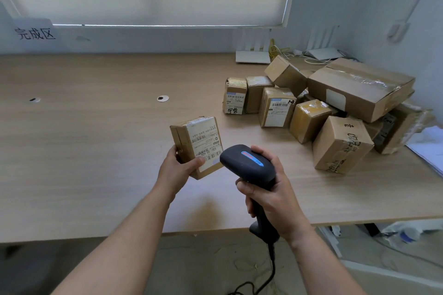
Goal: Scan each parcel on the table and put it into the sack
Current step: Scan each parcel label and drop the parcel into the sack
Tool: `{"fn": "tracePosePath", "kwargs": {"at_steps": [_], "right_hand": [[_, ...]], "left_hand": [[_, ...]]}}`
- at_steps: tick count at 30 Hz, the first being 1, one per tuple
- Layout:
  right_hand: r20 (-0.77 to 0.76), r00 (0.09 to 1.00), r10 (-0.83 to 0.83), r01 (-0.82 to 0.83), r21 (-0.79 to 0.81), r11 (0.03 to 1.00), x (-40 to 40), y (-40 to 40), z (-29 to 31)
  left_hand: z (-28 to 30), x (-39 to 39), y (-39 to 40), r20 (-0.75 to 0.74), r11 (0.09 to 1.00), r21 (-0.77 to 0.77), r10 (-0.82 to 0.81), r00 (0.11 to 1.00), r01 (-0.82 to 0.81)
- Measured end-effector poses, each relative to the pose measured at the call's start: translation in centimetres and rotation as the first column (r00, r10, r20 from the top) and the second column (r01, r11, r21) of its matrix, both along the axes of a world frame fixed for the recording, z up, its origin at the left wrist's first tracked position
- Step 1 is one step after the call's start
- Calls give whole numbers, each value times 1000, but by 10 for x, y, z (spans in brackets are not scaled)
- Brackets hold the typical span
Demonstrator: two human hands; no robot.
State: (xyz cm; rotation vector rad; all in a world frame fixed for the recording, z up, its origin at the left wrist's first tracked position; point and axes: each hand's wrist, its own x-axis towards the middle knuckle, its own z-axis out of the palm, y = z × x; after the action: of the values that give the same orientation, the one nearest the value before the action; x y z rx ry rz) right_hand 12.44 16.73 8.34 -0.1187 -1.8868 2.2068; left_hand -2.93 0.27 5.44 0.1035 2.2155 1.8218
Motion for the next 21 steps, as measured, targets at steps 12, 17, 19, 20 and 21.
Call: {"fn": "tracePosePath", "kwargs": {"at_steps": [12, 17, 19, 20, 21], "right_hand": [[-28, 989, 143, -142, 40, 989, -11, -10, 14], [-43, 971, 234, -234, 23, 972, -12, -24, 16], [-60, 960, 275, -275, 1, 961, -13, -32, 16], [-68, 953, 294, -295, -8, 955, -14, -37, 16], [-75, 946, 315, -316, -9, 949, -14, -41, 16]], "left_hand": [[12, 49, -41, -115, 970, 5, 242, 963, -243], [20, 76, -60, -167, 944, -28, 320, 933, -329], [23, 86, -71, -182, 930, -51, 350, 919, -364], [25, 91, -77, -195, 920, -66, 367, 909, -386], [25, 96, -83, -208, 908, -84, 387, 898, -411]]}}
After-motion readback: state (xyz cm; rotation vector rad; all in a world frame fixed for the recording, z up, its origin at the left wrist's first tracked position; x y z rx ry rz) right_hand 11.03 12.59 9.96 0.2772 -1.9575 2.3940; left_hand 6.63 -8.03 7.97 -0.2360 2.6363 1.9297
